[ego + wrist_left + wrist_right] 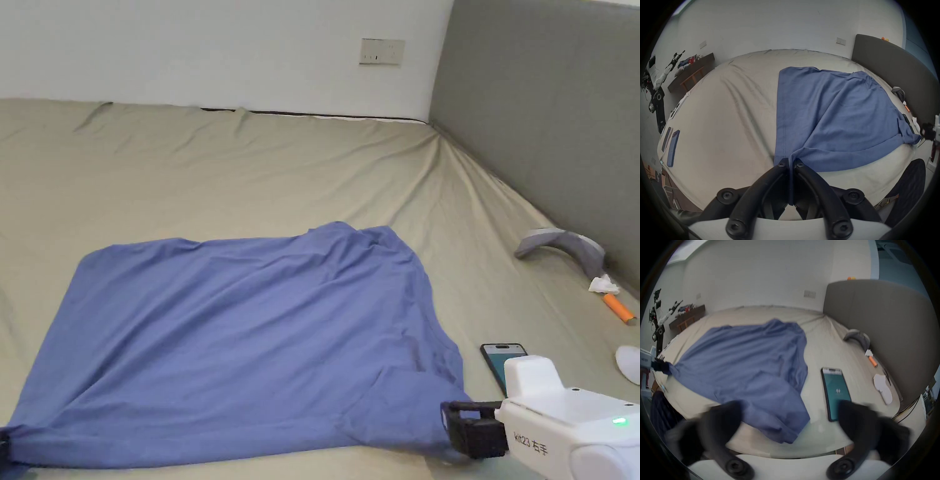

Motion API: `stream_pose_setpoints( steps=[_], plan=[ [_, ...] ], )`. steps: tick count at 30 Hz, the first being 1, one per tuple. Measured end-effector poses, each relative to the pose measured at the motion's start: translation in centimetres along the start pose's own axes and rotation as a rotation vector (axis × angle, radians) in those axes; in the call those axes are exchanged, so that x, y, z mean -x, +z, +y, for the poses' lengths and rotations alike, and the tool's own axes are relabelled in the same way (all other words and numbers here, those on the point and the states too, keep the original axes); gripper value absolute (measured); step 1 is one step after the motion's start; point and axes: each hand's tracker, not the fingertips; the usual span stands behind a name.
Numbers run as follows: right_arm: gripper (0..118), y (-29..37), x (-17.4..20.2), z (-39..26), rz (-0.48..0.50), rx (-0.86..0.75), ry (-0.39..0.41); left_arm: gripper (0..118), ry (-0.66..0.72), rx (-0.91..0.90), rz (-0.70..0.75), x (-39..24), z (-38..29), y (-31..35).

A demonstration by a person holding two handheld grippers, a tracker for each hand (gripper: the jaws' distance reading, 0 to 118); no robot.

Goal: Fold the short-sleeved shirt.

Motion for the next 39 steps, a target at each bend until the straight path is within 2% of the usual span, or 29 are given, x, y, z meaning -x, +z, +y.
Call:
stream_pose_setpoints(
  steps=[1,2,3,5,6,7,8,9,12,16,20,22,28,31,34,37,38,39],
  plan=[
    [118,-0.6,0.4,-0.5,0.098,0.047,-0.042,1,-0.009,-0.004,0.009,-0.3,-0.1,0.1],
    [111,-1.0,-0.3,-0.3,0.054,0.038,-0.027,1,-0.026,-0.006,0.019,-0.7,-0.1,0.1],
    [109,-1.6,-0.3,-0.1,0.049,0.079,-0.036,1,-0.042,-0.007,0.039,-1.2,-0.1,0.1],
    [108,-2.8,-0.3,0.1,0.056,0.09,-0.054,1,-0.065,-0.004,0.043,-1.1,0.0,-0.3],
    [99,-2.8,0.0,0.0,0.091,0.129,-0.087,1,-0.071,0.0,0.047,-1.4,0.0,-0.4],
    [75,-3.0,-0.3,0.2,0.108,0.129,-0.142,1,-0.076,-0.002,0.05,-1.5,0.0,-0.3],
    [19,-3.3,-0.8,0.3,0.114,0.124,-0.199,1,-0.082,-0.001,0.051,-0.7,0.0,-1.0],
    [1,-3.3,-1.3,0.1,0.144,0.133,-0.242,1,-0.081,0.0,0.046,-0.6,0.1,-0.9],
    [1,-2.3,-2.2,0.0,0.158,0.141,-0.203,0,-0.073,-0.009,0.023,-0.6,0.3,0.1],
    [1,0.5,-2.4,1.4,0.117,-0.002,-0.23,0,-0.063,-0.094,0.029,0.0,1.8,2.5],
    [1,2.4,-2.2,4.0,0.128,-0.112,-0.241,0,-0.057,-0.128,0.014,1.0,4.1,3.8],
    [1,1.8,-1.9,6.3,0.114,-0.139,-0.199,0,-0.058,-0.135,0.012,1.3,6.1,2.8],
    [1,-4.3,-2.9,14.8,0.115,-0.145,-0.191,0,-0.031,-0.106,0.025,1.5,13.3,-3.4],
    [1,-10.1,-3.4,17.9,0.059,-0.062,-0.184,0,0.02,-0.029,0.042,1.6,16.9,-8.0],
    [1,-16.6,-3.5,18.0,0.061,0.063,-0.238,0,-0.01,0.092,0.093,0.5,17.9,-12.9],
    [1,-19.3,-2.6,16.3,0.032,0.135,-0.248,0,-0.046,0.135,0.113,-1.2,16.8,-14.9],
    [6,-19.2,-2.7,15.7,0.042,0.111,-0.256,1,-0.017,0.104,0.093,-1.0,16.5,-14.6],
    [24,-18.8,-2.8,15.3,0.044,0.086,-0.258,8,0.007,0.06,0.083,-0.9,16.2,-14.1]
  ],
)
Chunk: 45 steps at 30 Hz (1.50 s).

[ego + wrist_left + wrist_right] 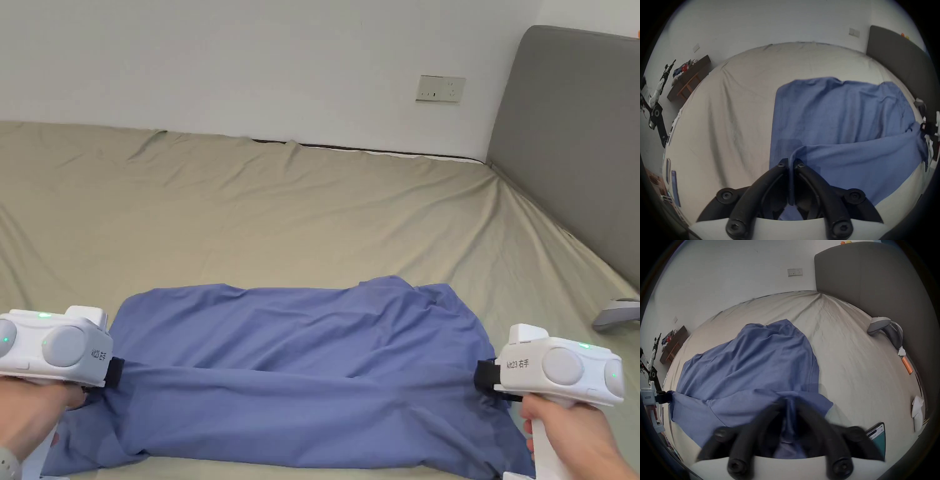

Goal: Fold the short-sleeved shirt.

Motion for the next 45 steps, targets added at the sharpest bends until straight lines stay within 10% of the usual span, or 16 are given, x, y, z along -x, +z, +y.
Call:
stream_pose_setpoints(
  steps=[2,4,8,11,13,14,16,26,28,29,31,34,37,42,45],
  plan=[
    [100,1.9,-0.2,-0.4,-0.024,-0.048,0.018,67,-0.015,-0.11,0.009,0.2,-0.5,1.5],
    [109,5.9,0.0,-1.2,0.007,-0.173,0.066,104,-0.053,-0.259,0.054,-0.3,-2.1,5.1],
    [108,16.8,2.2,-5.5,0.084,-0.515,0.164,105,-0.033,-0.575,0.006,-1.5,-7.2,13.7],
    [101,22.4,3.9,-9.6,0.128,-0.731,0.204,95,-0.056,-0.679,0.035,-2.8,-11.0,17.9],
    [63,24.5,4.6,-11.8,0.144,-0.769,0.187,51,-0.085,-0.678,0.07,-3.2,-12.6,18.9],
    [21,25.0,5.1,-12.7,0.14,-0.758,0.186,13,-0.077,-0.667,0.057,-3.1,-13.2,19.2],
    [6,25.3,5.7,-13.3,0.074,-0.789,0.204,3,-0.068,-0.598,0.001,-2.5,-13.7,19.0],
    [6,23.1,5.4,-13.7,0.126,-0.629,0.177,0,-0.003,-0.195,-0.005,1.6,-11.5,8.7],
    [6,23.2,5.2,-13.6,0.12,-0.642,0.186,32,-0.034,-0.168,0.027,1.4,-11.7,6.6],
    [6,23.0,5.2,-13.5,0.122,-0.632,0.19,74,-0.066,-0.145,0.07,0.9,-11.7,5.5],
    [6,22.5,4.7,-13.4,0.12,-0.617,0.184,95,-0.044,-0.143,0.111,0.7,-11.7,3.9],
    [6,21.7,4.2,-13.3,0.098,-0.578,0.178,72,-0.003,-0.096,0.071,0.9,-11.1,1.7],
    [6,19.8,2.4,-13.1,0.054,-0.496,0.172,4,0.025,-0.116,0.01,0.6,-10.9,1.7],
    [13,14.6,-1.2,-11.3,-0.053,-0.313,0.134,4,-0.033,-0.104,0.042,-1.2,-10.0,2.9],
    [107,10.5,-2.6,-10.4,0.014,-0.207,0.119,4,-0.025,-0.114,0.038,-0.8,-9.4,3.5]
  ],
)
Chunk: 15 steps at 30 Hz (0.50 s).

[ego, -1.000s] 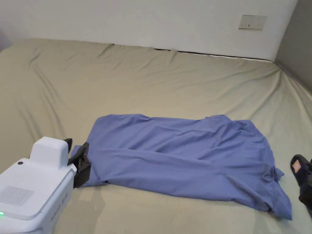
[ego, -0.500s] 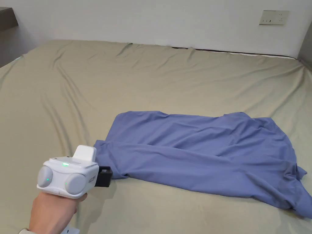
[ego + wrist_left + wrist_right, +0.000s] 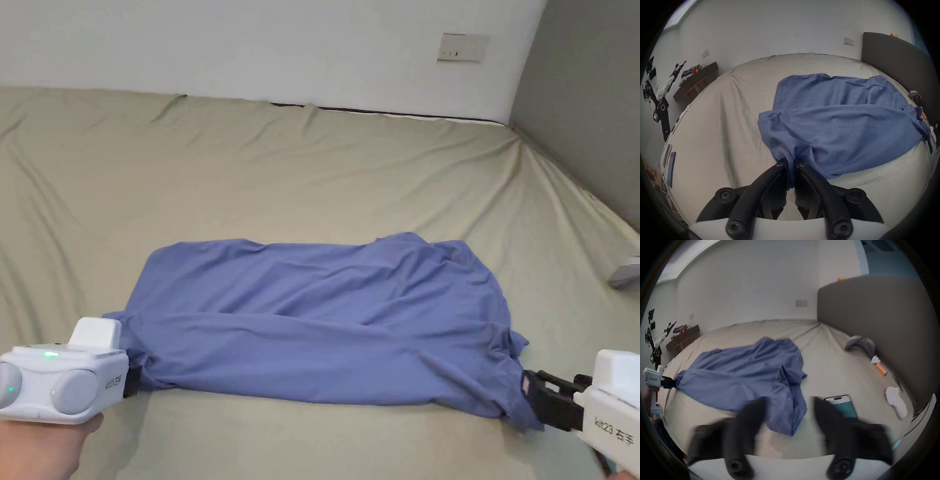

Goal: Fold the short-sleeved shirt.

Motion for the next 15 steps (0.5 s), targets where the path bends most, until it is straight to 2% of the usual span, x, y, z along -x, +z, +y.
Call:
stream_pose_setpoints(
  steps=[1,3,6,7,8,10,11,13,15],
  plan=[
    [117,-1.3,0.0,-0.1,0.001,0.061,-0.012,4,0.004,0.0,-0.001,0.0,0.2,0.1],
    [113,-3.2,0.7,-0.6,0.08,0.084,0.016,4,0.008,0.001,-0.004,0.1,0.4,0.1],
    [106,-5.9,1.9,-1.3,0.037,0.174,0.074,4,0.012,0.011,-0.008,0.1,0.5,-0.2],
    [90,-6.6,1.9,-1.4,0.045,0.193,0.08,4,0.014,0.015,-0.006,0.1,0.5,-0.3],
    [51,-7.0,1.7,-1.4,0.037,0.181,0.056,4,0.017,0.024,-0.009,0.2,0.6,-0.6],
    [28,-6.3,1.4,-0.9,0.068,0.125,-0.015,4,0.018,0.029,-0.015,0.2,0.7,-0.4],
    [10,-6.2,1.3,-0.4,0.109,0.138,-0.06,4,0.011,0.03,-0.021,0.3,0.8,-0.2],
    [9,-5.5,1.4,0.4,0.096,0.125,-0.041,3,-0.007,0.026,-0.024,0.5,0.9,0.1],
    [8,-4.3,1.4,1.6,0.122,0.118,-0.027,3,-0.006,0.018,-0.032,1.1,1.5,0.8]
  ],
)
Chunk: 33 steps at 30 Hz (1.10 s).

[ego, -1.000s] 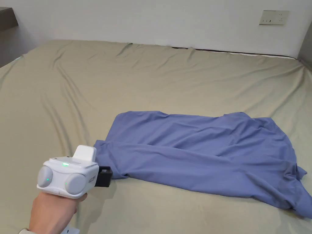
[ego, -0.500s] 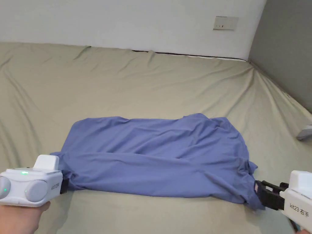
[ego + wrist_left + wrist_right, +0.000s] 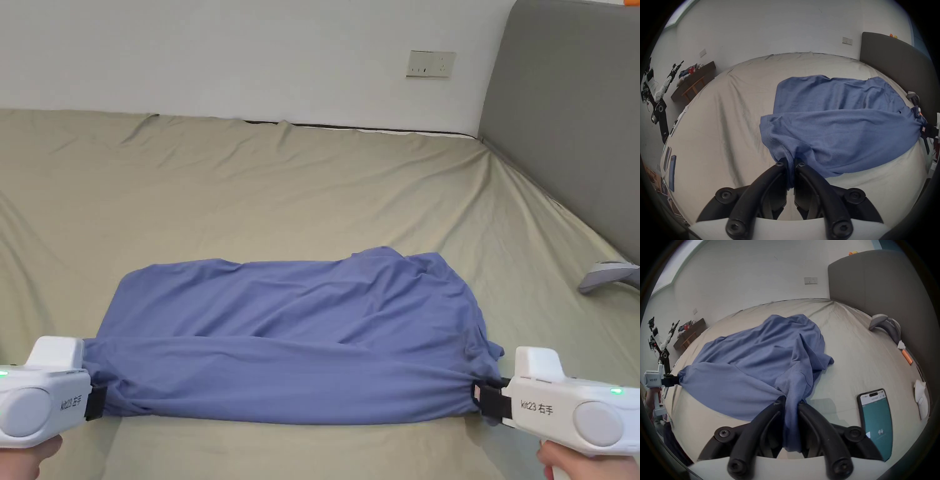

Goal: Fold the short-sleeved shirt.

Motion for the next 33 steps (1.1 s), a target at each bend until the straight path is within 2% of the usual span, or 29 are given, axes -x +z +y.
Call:
stream_pose_setpoints(
  steps=[5,10,13,14,18,22,23,24,25,26,27,28,31,33],
  plan=[
    [8,3.9,-0.4,2.4,0.045,0.007,-0.035,3,0.024,-0.054,-0.033,1.5,1.3,3.3],
    [8,8.7,-0.7,3.1,0.081,0.016,-0.019,3,-0.044,-0.07,-0.082,1.7,1.1,8.2],
    [8,11.3,-0.9,1.6,0.127,0.04,-0.035,3,-0.117,-0.061,-0.096,2.0,-0.5,10.6],
    [8,11.7,-0.9,0.7,0.14,0.067,-0.023,3,-0.1,-0.062,-0.09,2.3,-1.3,11.2],
    [8,11.1,-0.7,-4.2,0.11,0.168,0.006,3,-0.101,0.073,-0.141,2.6,-5.4,10.5],
    [9,9.2,-1.1,-7.1,0.099,0.167,-0.125,3,-0.073,0.102,-0.136,2.5,-6.9,8.1],
    [23,8.7,-1.9,-7.2,0.073,0.154,-0.12,4,-0.065,0.098,-0.139,2.4,-6.7,8.4],
    [47,9.5,-1.8,-6.6,0.025,0.135,-0.101,10,-0.066,0.072,-0.135,2.3,-6.3,9.3],
    [77,10.4,-1.5,-6.0,0.007,0.122,-0.07,25,-0.079,0.027,-0.116,2.2,-5.8,10.3],
    [100,11.7,-0.9,-5.2,0.006,0.089,-0.025,59,-0.1,-0.027,-0.086,2.2,-5.0,11.7],
    [105,13.3,-0.1,-4.0,0.012,0.019,0.032,82,-0.11,-0.111,-0.06,2.0,-4.3,13.0],
    [105,14.3,0.8,-3.1,0.006,-0.051,0.076,95,-0.111,-0.192,-0.039,1.8,-3.7,14.1],
    [106,15.8,4.3,-0.9,0.023,-0.3,0.137,96,-0.079,-0.404,-0.048,0.6,-1.6,15.8],
    [106,15.2,6.6,-0.4,-0.018,-0.472,0.159,95,-0.073,-0.537,-0.038,-1.2,-0.4,15.9]
  ],
)
